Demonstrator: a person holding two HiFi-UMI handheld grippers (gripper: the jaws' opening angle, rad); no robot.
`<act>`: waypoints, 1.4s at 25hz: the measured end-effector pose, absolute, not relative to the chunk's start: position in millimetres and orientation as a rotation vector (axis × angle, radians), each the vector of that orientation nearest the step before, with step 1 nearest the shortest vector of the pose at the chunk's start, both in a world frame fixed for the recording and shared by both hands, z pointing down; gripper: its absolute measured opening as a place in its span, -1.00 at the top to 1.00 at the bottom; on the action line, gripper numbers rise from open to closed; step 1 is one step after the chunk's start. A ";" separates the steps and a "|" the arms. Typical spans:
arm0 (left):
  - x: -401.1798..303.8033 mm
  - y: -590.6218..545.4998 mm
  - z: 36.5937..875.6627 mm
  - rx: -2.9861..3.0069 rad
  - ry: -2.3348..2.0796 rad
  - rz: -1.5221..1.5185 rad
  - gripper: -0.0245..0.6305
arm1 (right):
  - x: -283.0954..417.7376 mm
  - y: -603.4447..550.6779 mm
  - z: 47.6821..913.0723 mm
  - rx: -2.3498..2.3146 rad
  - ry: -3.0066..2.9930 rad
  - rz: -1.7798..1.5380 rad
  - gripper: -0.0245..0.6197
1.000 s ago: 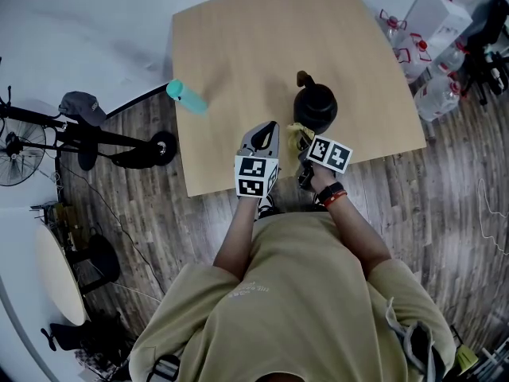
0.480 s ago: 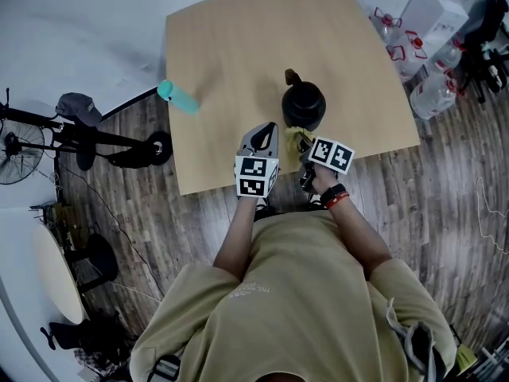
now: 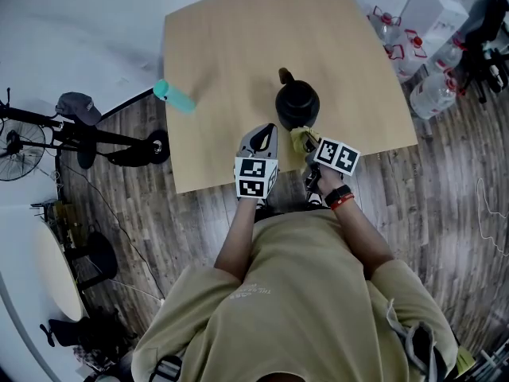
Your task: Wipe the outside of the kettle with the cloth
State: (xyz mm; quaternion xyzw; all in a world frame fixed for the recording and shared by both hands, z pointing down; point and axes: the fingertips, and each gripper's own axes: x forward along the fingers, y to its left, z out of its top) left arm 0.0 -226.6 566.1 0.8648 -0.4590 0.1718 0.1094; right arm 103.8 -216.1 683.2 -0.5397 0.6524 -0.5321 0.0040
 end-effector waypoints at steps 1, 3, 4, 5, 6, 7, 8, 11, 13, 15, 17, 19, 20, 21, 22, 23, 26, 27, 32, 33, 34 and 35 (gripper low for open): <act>2.0 -225.8 566.2 2.541 -1.351 0.504 0.85 | 107.0 -215.6 683.0 -1.703 2.051 -1.660 0.55; 6.2 -224.6 566.5 2.538 -1.357 0.502 0.85 | 115.7 -215.6 682.0 -1.742 2.068 -1.634 0.55; 7.9 -224.3 566.6 2.537 -1.361 0.499 0.85 | 121.0 -216.3 681.2 -1.770 2.077 -1.614 0.55; 9.2 -224.2 566.8 2.535 -1.365 0.495 0.85 | 126.7 -217.4 680.4 -1.801 2.084 -1.592 0.55; 10.1 -224.0 567.2 2.533 -1.369 0.491 0.85 | 132.5 -218.6 679.7 -1.834 2.090 -1.568 0.55; 10.6 -223.6 567.8 2.528 -1.372 0.488 0.85 | 137.8 -219.8 679.1 -1.865 2.097 -1.547 0.55; 10.9 -222.9 568.6 2.523 -1.375 0.486 0.85 | 142.2 -221.2 678.7 -1.890 2.102 -1.531 0.55; 13.0 -220.5 570.1 2.506 -1.383 0.484 0.85 | 152.9 -226.2 677.6 -1.935 2.116 -1.509 0.55; 15.3 -220.0 568.9 2.499 -1.390 0.483 0.85 | 160.4 -231.4 675.8 -1.982 2.157 -1.467 0.55; 16.7 -219.6 567.1 2.495 -1.403 0.484 0.85 | 168.8 -238.1 674.2 -2.057 2.233 -1.375 0.55; 17.0 -218.0 566.5 2.488 -1.419 0.485 0.85 | 176.9 -244.6 674.4 -2.122 2.302 -1.282 0.55; 15.0 -216.3 566.4 2.478 -1.435 0.489 0.85 | 183.8 -251.8 676.4 -2.169 2.346 -1.219 0.55; 12.8 -215.5 566.2 2.472 -1.443 0.490 0.85 | 186.6 -255.6 677.6 -2.188 2.358 -1.198 0.55; 10.0 -214.8 565.8 2.467 -1.451 0.492 0.85 | 189.3 -259.5 678.8 -2.203 2.364 -1.185 0.55; 7.0 -214.0 565.4 2.463 -1.457 0.494 0.85 | 191.6 -263.5 679.8 -2.214 2.363 -1.177 0.55; 3.8 -213.2 565.0 2.461 -1.461 0.496 0.85 | 193.2 -267.7 680.5 -2.220 2.360 -1.173 0.55; -6.3 -211.9 564.0 2.455 -1.470 0.499 0.85 | 192.3 -281.3 683.4 -2.208 2.377 -1.171 0.55; -7.7 -210.6 563.7 2.451 -1.473 0.497 0.85 | 192.2 -284.4 684.3 -2.198 2.392 -1.170 0.55; -5.3 -205.4 562.5 2.471 -1.445 0.498 0.85 | 205.5 -287.4 681.7 -2.240 2.409 -1.118 0.55; -7.6 -205.8 562.9 2.473 -1.438 0.497 0.85 | 206.4 -284.7 679.5 -2.261 2.397 -1.111 0.55; -10.5 -206.4 563.6 2.473 -1.432 0.496 0.85 | 205.7 -280.4 677.9 -2.276 2.385 -1.112 0.55; -13.3 -207.0 564.3 2.473 -1.426 0.495 0.85 | 203.7 -274.4 677.4 -2.284 2.372 -1.119 0.55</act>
